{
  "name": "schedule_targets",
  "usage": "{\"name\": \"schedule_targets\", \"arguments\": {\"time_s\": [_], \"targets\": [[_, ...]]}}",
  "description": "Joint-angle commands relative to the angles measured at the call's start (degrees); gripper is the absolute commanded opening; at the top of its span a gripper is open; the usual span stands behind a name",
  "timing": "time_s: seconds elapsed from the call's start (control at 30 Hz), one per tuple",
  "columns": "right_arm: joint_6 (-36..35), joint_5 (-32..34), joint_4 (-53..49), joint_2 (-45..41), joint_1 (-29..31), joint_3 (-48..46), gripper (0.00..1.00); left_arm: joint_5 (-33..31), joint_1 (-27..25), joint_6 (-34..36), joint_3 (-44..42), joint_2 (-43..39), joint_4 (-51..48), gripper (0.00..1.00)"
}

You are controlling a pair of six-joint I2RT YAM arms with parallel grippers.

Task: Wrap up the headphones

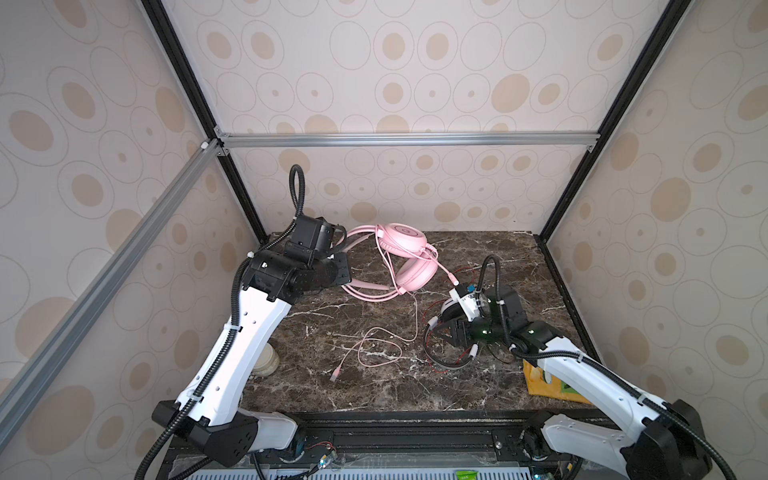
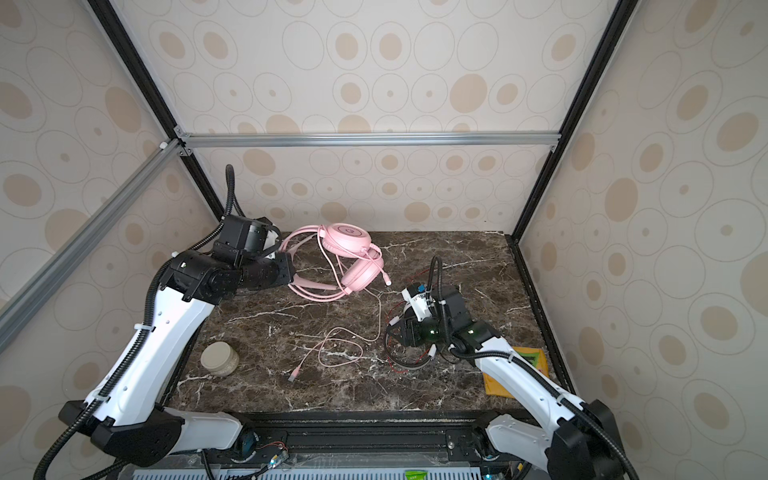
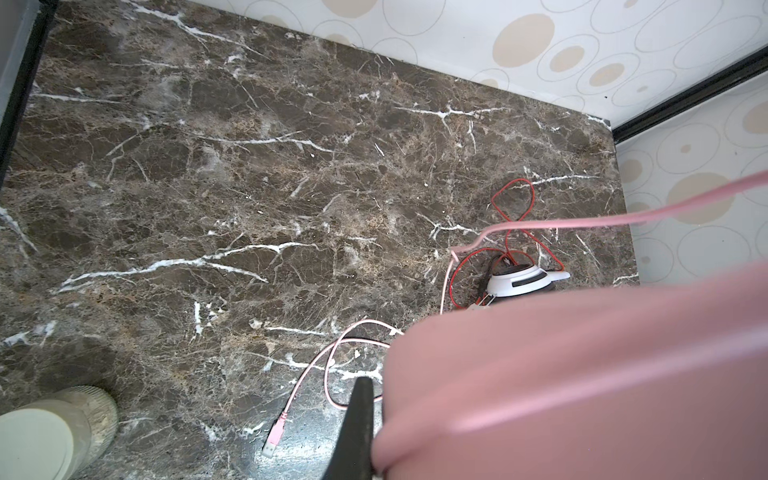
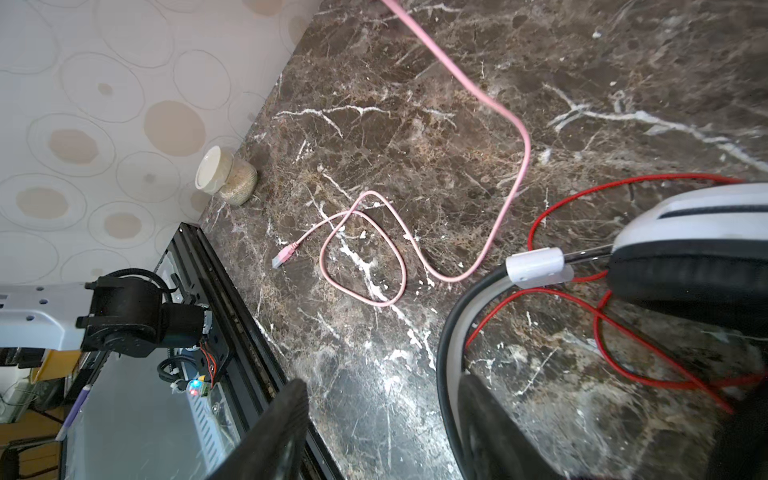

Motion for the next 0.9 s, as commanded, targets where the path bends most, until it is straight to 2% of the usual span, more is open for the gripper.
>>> {"name": "schedule_targets", "arguments": {"time_s": [0.0, 0.27, 0.43, 0.87], "targets": [[0.2, 1.5, 2.6, 5.9, 0.4, 4.1, 0.60, 2.1, 0.7, -0.7, 3.4, -0.7, 2.5, 0.00], [1.4, -1.1, 7.7, 23.9, 0.6, 15.4, 0.57, 2.6, 1.1, -0.9, 3.5, -1.1, 2.6, 0.00], [-0.6, -2.9, 9.1, 35.0, 0.8, 23.5, 0.57, 3.0, 1.3, -1.3, 3.4, -1.2, 2.8, 0.00], [-3.8, -0.4, 9.5, 45.0, 0.8, 30.3, 0.56, 4.1, 1.5, -1.4, 3.1, -1.4, 2.9, 0.00]]}}
